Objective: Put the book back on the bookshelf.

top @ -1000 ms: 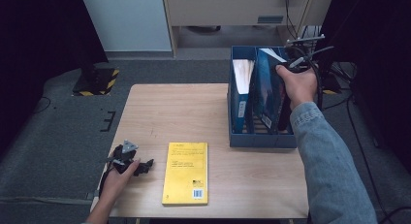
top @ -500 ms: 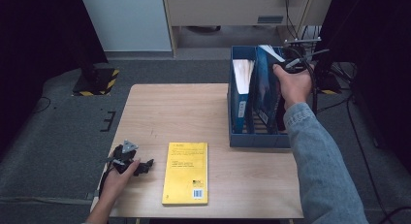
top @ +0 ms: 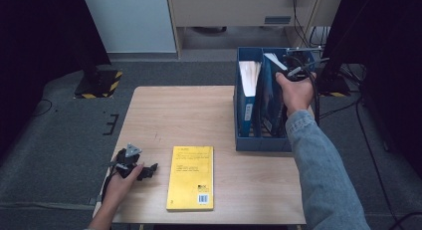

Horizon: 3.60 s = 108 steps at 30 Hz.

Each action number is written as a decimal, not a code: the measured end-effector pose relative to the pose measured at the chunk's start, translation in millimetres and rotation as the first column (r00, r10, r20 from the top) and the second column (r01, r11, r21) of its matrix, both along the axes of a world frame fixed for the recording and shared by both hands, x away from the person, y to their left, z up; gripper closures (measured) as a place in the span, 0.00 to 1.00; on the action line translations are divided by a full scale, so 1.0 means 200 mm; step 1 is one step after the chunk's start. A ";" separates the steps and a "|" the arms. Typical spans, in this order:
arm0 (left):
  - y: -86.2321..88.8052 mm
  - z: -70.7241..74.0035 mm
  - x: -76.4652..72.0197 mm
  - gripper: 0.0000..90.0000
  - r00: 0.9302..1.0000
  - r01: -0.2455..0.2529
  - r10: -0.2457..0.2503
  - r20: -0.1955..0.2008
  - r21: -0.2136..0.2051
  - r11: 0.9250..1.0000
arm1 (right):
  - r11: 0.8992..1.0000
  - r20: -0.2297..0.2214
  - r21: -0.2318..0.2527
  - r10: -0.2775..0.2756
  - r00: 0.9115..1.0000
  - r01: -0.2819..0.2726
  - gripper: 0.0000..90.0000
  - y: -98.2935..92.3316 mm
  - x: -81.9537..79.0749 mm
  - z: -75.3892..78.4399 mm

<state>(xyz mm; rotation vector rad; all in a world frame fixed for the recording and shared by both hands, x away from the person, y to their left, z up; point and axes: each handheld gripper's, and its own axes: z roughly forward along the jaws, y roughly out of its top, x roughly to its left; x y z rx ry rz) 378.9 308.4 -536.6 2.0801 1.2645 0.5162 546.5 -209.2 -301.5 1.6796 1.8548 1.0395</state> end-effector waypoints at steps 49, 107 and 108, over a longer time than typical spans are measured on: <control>0.00 0.00 0.00 0.00 1.000 0.005 -0.005 0.000 0.000 1.000 | 0.999 -0.072 -0.022 0.024 0.997 -0.026 0.80 -0.02 0.00 -0.09; -0.01 0.00 0.01 0.00 1.000 0.004 -0.004 0.002 -0.001 1.000 | 0.993 -0.117 -0.047 0.102 0.988 -0.108 0.78 -0.02 -0.12 -0.10; -0.01 0.00 0.01 0.00 1.000 0.004 -0.004 0.003 0.000 1.000 | 0.993 -0.115 -0.049 0.104 0.988 -0.111 0.77 -0.02 -0.12 -0.10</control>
